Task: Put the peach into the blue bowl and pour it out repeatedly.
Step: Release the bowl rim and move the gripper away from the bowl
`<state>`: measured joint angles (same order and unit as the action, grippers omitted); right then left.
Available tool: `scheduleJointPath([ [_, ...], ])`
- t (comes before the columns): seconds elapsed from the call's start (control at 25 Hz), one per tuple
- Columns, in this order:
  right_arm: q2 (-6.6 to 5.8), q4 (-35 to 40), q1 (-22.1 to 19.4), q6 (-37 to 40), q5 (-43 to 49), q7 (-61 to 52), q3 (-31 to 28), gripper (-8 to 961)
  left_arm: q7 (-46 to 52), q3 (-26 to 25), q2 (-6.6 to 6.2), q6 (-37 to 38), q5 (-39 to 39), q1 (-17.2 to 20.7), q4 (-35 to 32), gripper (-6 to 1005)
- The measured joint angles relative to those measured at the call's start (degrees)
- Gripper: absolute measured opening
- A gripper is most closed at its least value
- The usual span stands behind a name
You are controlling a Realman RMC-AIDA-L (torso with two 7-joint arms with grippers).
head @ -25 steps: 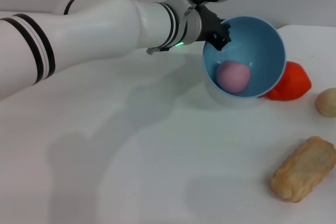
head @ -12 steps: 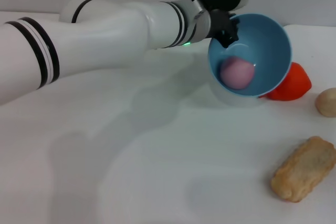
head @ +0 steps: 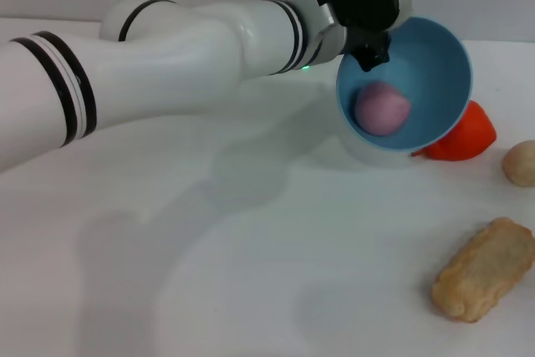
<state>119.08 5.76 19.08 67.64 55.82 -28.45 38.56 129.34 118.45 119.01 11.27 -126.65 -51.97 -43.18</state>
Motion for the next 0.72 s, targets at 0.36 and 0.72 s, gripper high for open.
scheduleJointPath([
  [0.36, 0.01, -0.8, 0.0, 0.1, 0.0, 0.0, -0.3, 411, -6.4, 2.0, -0.01, -1.4, 0.0, 0.9, -1.5, 0],
  [0.72, 0.01, -1.3, 0.2, 0.1, 0.0, 0.0, -0.4, 411, -11.0, 3.7, -0.01, -3.0, 0.0, 1.7, -2.6, -1],
])
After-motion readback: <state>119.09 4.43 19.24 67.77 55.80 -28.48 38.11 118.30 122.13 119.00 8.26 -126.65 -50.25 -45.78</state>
